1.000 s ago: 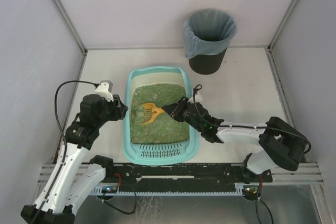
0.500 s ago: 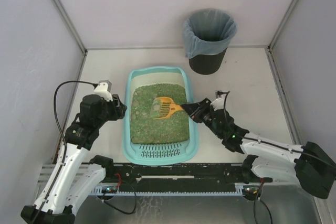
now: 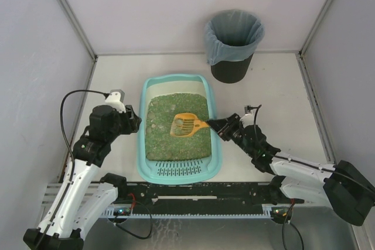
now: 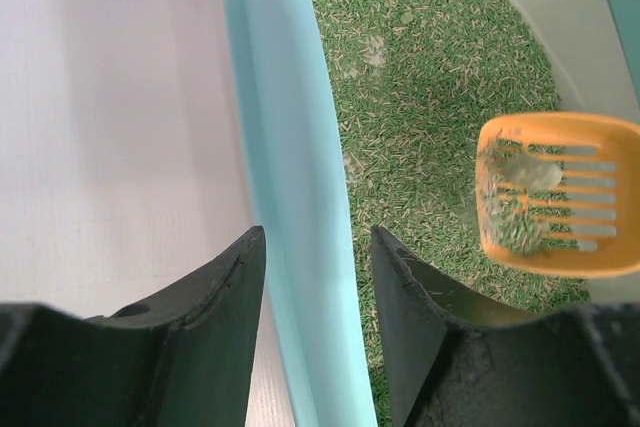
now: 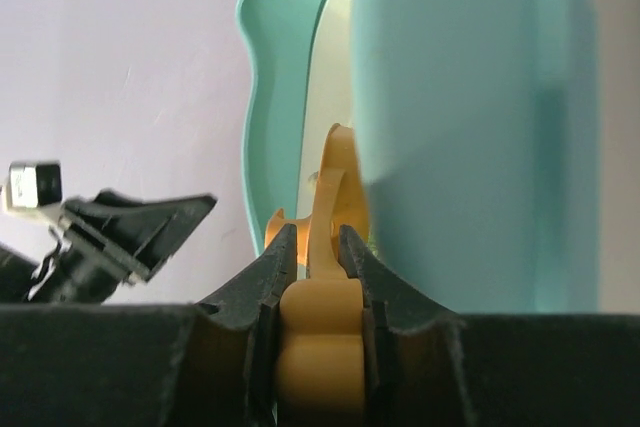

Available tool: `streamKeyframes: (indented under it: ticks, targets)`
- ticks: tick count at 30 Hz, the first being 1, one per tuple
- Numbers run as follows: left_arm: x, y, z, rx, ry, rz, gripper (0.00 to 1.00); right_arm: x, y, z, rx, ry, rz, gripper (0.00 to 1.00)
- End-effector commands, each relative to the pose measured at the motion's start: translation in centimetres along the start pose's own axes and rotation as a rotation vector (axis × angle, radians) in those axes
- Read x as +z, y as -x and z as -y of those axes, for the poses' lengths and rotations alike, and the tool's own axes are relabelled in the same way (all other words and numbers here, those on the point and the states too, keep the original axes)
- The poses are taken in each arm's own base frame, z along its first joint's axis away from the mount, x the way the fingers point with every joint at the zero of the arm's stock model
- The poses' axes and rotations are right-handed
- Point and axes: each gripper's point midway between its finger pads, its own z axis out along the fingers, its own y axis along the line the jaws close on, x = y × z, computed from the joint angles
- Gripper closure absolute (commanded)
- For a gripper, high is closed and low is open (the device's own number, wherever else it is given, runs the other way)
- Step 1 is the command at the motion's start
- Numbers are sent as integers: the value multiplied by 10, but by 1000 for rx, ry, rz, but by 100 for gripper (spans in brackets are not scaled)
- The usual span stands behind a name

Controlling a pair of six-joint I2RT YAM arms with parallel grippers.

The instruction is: Clean the litter box

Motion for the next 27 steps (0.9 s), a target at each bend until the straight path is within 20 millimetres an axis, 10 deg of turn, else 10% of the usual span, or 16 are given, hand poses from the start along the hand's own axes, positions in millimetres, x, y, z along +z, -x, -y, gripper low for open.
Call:
streamKeyframes:
  ticks: [1,8,12,16,20,25,27]
  targets:
    - [3,1,-2,-3,9,17,49,-3,6,-39,28,147,-3,100]
    - [-4,5,-2,-17,16,16,49,-5,4,-63,2,236,-45,100]
    - [-5,0,-9,-18,60,-5,49,-11,28,-33,107,176,59,100]
    - [-2,-1,-10,-26,56,13,48,-5,6,-65,49,274,-65,100]
    - [1,-5,-10,-22,60,-10,48,-9,26,-34,170,205,23,100]
    - [5,-7,-7,-21,39,-19,45,-4,7,-65,54,265,-97,100]
    - [6,-9,-7,-17,39,-34,45,-5,17,-49,73,227,-63,100]
